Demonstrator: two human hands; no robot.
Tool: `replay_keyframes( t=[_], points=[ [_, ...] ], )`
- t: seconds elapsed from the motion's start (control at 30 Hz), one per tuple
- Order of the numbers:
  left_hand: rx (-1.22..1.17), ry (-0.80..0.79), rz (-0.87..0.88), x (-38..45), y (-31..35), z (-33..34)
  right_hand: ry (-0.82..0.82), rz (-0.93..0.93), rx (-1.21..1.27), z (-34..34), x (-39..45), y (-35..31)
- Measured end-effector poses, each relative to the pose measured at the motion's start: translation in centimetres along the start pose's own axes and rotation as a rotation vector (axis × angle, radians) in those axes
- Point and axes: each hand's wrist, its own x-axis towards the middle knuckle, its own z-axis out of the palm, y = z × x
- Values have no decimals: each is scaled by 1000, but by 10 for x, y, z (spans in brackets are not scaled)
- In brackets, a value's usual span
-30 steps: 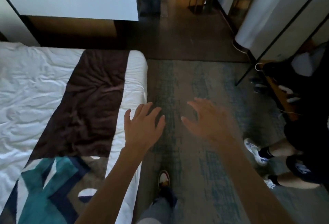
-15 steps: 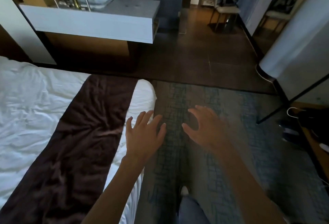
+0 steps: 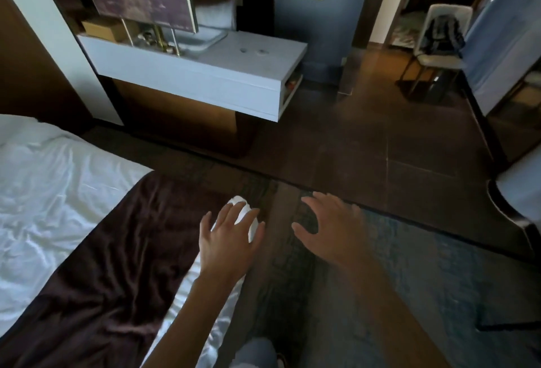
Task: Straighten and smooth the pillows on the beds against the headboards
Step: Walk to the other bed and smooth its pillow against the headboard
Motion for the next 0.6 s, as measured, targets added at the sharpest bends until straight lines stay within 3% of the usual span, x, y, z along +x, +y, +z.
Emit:
replay_keyframes(
  t=[0.37, 0.6],
  points=[
    [14, -50, -209, 229, -11, 75, -41, -204, 4, -43, 277, 22],
    [-4, -95, -389, 366, -44, 104, -69, -365, -12, -60, 453, -2]
  ],
)
